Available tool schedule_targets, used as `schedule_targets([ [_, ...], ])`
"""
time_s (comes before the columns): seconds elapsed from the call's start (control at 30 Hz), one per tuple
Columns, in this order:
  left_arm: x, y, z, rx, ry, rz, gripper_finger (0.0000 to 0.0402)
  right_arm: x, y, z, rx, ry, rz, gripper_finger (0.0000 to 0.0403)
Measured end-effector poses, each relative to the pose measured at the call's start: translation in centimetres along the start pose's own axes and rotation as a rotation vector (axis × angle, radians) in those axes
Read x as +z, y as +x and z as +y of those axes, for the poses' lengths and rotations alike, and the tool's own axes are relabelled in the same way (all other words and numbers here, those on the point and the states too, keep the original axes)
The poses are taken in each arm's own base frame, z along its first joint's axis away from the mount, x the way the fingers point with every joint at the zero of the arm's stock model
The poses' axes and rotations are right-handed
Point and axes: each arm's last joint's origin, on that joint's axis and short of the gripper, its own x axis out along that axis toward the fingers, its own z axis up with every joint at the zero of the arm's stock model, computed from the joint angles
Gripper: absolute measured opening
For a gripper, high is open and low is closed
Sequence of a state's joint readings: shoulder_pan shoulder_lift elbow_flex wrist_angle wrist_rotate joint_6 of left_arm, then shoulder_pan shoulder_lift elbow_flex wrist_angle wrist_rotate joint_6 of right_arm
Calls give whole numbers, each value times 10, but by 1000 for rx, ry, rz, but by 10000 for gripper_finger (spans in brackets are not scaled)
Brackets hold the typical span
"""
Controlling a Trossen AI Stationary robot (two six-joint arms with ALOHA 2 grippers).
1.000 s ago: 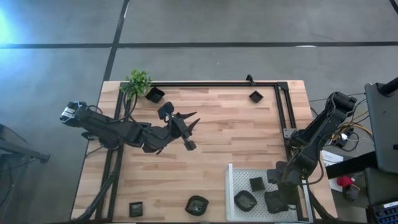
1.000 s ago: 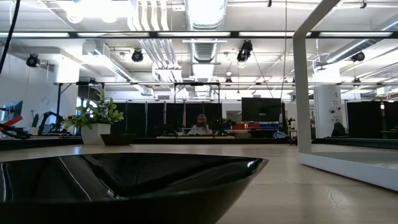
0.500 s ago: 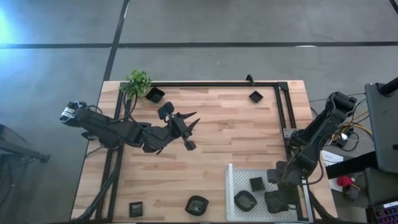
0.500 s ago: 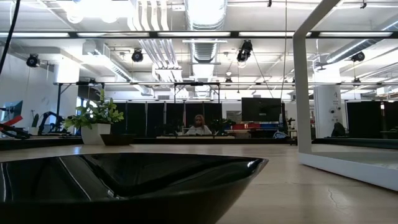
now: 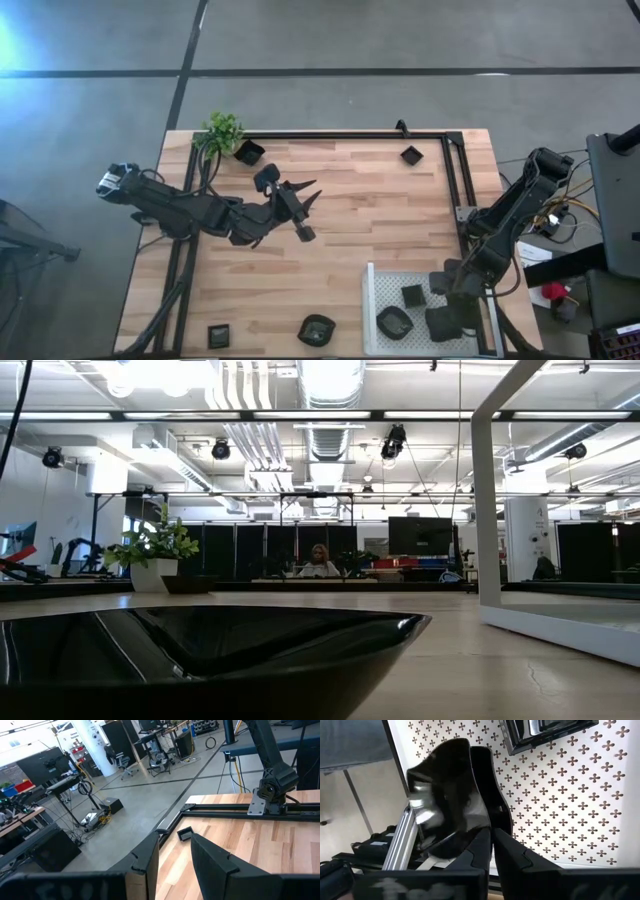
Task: Pick & Place Mini shaped plates
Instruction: Stack the distorted square plate on top of the other distorted square plate on the shelf, then stack the leaf shaped plate on top of the other leaf shaped plate on the shelf
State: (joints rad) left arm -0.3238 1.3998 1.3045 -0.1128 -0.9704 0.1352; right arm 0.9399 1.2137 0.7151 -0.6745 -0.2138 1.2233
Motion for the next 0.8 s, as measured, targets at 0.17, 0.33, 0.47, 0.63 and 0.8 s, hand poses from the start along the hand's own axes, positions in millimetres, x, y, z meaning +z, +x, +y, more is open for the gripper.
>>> schedule_targets([
  [0.17, 0, 0, 0, 1, 0, 0, 110, 0, 0, 0, 2, -1, -5, 46],
  [0.33, 0, 0, 0, 2, 0, 1, 110, 0, 0, 0, 3, 4, -6, 70],
  [0.47, 0, 0, 0, 2, 0, 1, 110, 0, 0, 1, 7, 4, -7, 85],
  [0.63, 0, 0, 0, 2, 0, 1, 110, 0, 0, 1, 8, 22, -7, 88],
  [0.8, 0, 0, 0, 2, 0, 1, 110, 0, 0, 1, 8, 80, -7, 81],
])
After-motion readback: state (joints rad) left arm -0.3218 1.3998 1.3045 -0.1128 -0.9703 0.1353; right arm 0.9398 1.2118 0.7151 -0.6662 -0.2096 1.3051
